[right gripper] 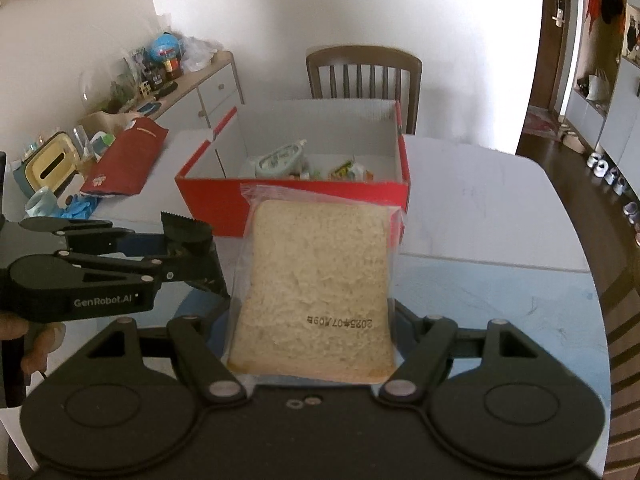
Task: Organize objects
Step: 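Lift both held items and carry them over the red box, then lower both items into the red box and open both grippers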
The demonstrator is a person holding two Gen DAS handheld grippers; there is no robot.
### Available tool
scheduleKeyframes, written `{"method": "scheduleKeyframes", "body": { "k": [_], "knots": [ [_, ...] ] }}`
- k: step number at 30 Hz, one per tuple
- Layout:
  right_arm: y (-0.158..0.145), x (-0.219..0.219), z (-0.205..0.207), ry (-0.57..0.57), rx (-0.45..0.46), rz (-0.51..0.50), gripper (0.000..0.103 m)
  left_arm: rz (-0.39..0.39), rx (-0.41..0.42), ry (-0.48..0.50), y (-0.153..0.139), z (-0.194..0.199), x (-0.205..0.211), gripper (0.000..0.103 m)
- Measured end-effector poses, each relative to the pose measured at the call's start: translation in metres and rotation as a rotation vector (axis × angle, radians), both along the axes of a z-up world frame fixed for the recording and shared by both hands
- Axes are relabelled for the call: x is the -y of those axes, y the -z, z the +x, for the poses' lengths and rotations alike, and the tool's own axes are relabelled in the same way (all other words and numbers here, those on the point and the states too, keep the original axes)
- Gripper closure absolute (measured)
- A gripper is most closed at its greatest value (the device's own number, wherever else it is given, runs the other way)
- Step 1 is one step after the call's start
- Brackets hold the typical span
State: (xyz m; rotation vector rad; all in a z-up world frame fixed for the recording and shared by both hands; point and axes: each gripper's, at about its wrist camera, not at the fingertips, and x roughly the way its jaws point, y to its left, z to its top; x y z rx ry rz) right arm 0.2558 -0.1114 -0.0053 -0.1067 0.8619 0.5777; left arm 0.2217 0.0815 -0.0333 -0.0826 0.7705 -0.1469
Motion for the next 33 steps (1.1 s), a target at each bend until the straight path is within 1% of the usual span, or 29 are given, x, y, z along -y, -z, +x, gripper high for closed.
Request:
{"method": "scheduleKeyframes", "body": {
  "k": [7,11,16,20,24,29,33],
  "knots": [
    [-0.012,-0.019,0.024,-0.010,0.035,-0.013,0.028,0.028,0.031,0.012,-0.019,0.025,-0.009,0.065],
    [-0.019,-0.033,0.040,-0.015,0.069,-0.025,0.028,0.065,0.042,0.028,-0.028,0.044,-0.013,0.065],
    [-0.024,-0.049,0.063,-0.022,0.098,-0.031,0.028,0.076,0.036,0.025,-0.033,0.070,-0.021,0.065],
    [-0.023,-0.061,0.080,-0.027,0.091,-0.021,0.028,0.103,0.030,0.027,-0.034,0.090,-0.027,0.065],
    [-0.019,-0.076,0.098,-0.034,0.096,-0.037,0.028,0.122,0.014,0.021,-0.031,0.111,-0.035,0.065],
    [-0.014,-0.089,0.125,-0.025,0.108,-0.063,0.028,0.109,-0.013,0.000,-0.026,0.139,-0.049,0.065],
    [-0.003,-0.096,0.145,-0.011,0.102,-0.078,0.028,0.119,-0.039,-0.008,-0.016,0.161,-0.055,0.065]
  ]
}}
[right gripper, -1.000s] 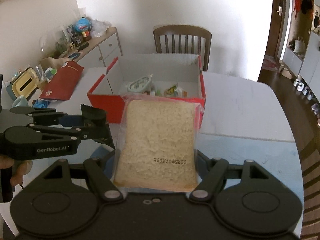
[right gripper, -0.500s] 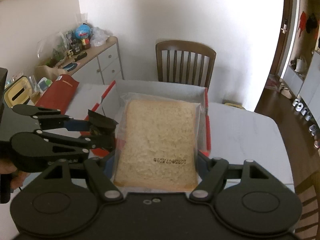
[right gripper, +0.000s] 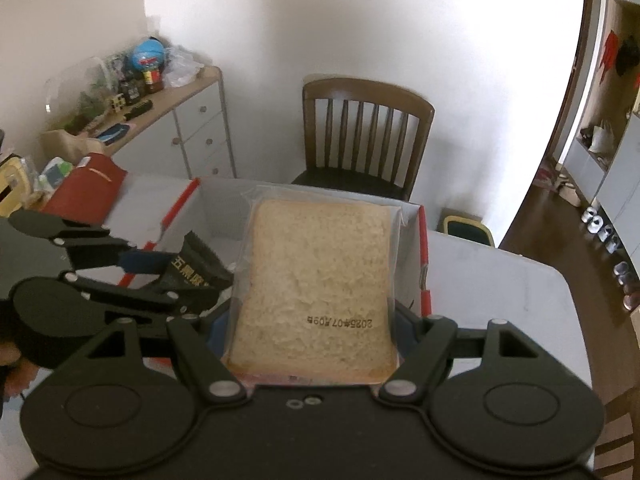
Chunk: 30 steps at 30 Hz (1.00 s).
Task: Organize objects
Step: 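Lower both items into the red box and open both grippers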
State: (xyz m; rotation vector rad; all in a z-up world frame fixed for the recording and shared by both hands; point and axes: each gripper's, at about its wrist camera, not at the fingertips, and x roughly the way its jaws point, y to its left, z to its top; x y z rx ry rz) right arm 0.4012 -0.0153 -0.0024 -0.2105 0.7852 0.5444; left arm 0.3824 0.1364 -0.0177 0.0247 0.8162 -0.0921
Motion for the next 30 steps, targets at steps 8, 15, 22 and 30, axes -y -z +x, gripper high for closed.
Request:
{"method": "scheduleKeyframes", "body": {
  "k": [8,15,22,30],
  "knots": [
    [0.028,-0.010,0.033,0.041,-0.037,-0.030,0.028,-0.003,-0.036,-0.039,0.022,0.034,-0.014,0.065],
    [0.051,-0.017,0.043,0.038,-0.087,-0.058,0.027,-0.011,-0.073,-0.050,0.041,0.039,-0.019,0.065],
    [0.065,-0.018,0.045,0.028,-0.124,-0.058,0.026,-0.016,-0.092,-0.055,0.055,0.037,-0.022,0.065],
    [0.062,-0.016,0.039,0.010,-0.114,-0.054,0.020,-0.017,-0.105,-0.061,0.063,0.035,-0.025,0.065]
  ]
}}
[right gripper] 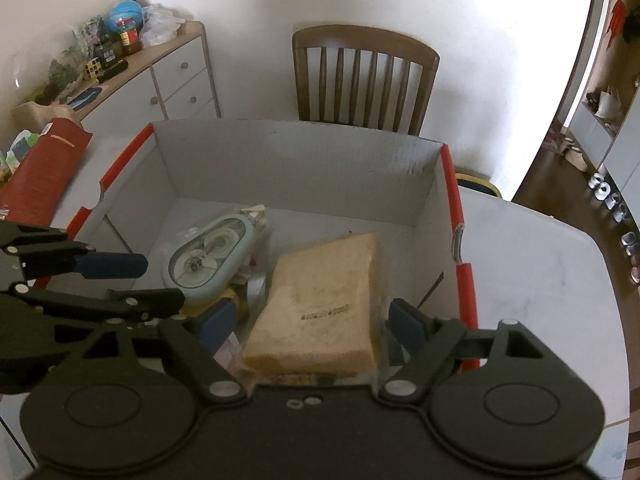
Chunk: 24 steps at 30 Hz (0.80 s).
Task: Organize objects
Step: 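Lower both items into the red box and open both grippers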
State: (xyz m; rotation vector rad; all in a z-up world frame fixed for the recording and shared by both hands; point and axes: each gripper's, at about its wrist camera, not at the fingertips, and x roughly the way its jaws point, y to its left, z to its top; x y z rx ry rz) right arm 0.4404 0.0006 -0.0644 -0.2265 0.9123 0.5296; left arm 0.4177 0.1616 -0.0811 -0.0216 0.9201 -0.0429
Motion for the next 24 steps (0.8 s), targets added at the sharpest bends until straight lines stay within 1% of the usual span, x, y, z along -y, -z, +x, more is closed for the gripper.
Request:
{"method": "scheduleKeyframes", "body": {
  "k": [8,13,16,17,18,20,24],
  "knots": [
    [-0.016,0.011,-0.009,0.000,0.022,0.027,0.019,-0.006,0.014,-0.005,-0.005,-0.004,0.001,0.065],
    [-0.030,0.024,-0.018,0.008,0.039,0.059,0.019,-0.009,0.043,-0.007,-0.014,-0.012,0.003,0.065],
    [-0.038,0.030,-0.024,0.003,0.055,0.071,0.019,-0.013,0.065,-0.001,-0.022,-0.019,0.005,0.063],
    [-0.041,0.032,-0.027,-0.005,0.067,0.071,0.019,-0.019,0.074,0.000,-0.025,-0.022,0.006,0.058],
    [-0.043,0.034,-0.030,-0.012,0.078,0.067,0.019,-0.023,0.084,0.002,-0.028,-0.024,0.006,0.046],
    [-0.047,0.038,-0.036,-0.021,0.100,0.067,0.019,-0.018,0.113,0.001,-0.034,-0.031,0.008,0.034],
    [-0.056,0.046,-0.047,-0.034,0.120,0.092,0.017,-0.002,0.141,0.019,-0.046,-0.041,0.015,0.034]
  ]
}}
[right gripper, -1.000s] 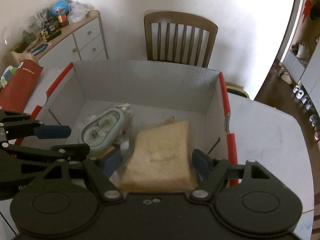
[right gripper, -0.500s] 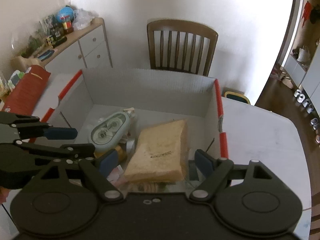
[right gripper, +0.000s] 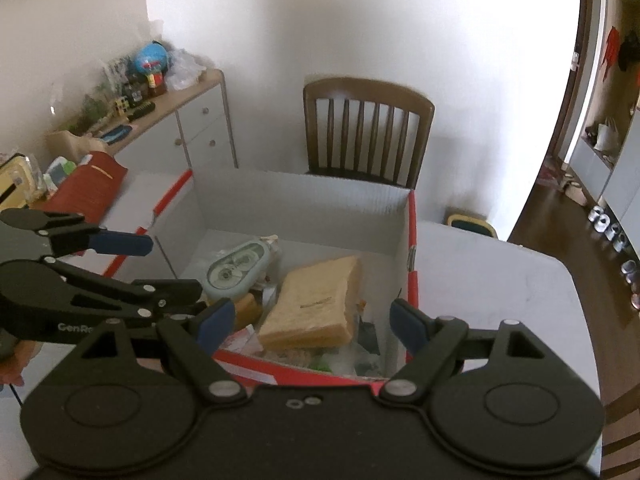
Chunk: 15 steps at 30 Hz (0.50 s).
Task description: Organize objects
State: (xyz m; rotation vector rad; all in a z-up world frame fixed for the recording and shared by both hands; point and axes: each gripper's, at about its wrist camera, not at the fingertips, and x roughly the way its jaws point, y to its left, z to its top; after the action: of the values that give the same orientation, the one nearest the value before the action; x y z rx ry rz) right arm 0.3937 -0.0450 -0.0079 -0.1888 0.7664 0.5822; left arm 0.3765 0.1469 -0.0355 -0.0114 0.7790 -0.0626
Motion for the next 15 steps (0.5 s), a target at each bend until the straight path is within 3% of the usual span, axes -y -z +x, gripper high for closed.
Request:
{"method": "scheduleKeyframes", "body": {
  "k": [11,15],
  "knots": [
    [-0.020,0.022,-0.032,-0.018,0.040,0.074,0.012,-0.010,0.045,-0.007,-0.022,-0.029,0.011,0.031],
    [-0.024,0.029,-0.045,-0.026,0.059,0.088,0.008,-0.026,0.066,-0.008,-0.028,-0.042,0.014,0.022]
  ]
}}
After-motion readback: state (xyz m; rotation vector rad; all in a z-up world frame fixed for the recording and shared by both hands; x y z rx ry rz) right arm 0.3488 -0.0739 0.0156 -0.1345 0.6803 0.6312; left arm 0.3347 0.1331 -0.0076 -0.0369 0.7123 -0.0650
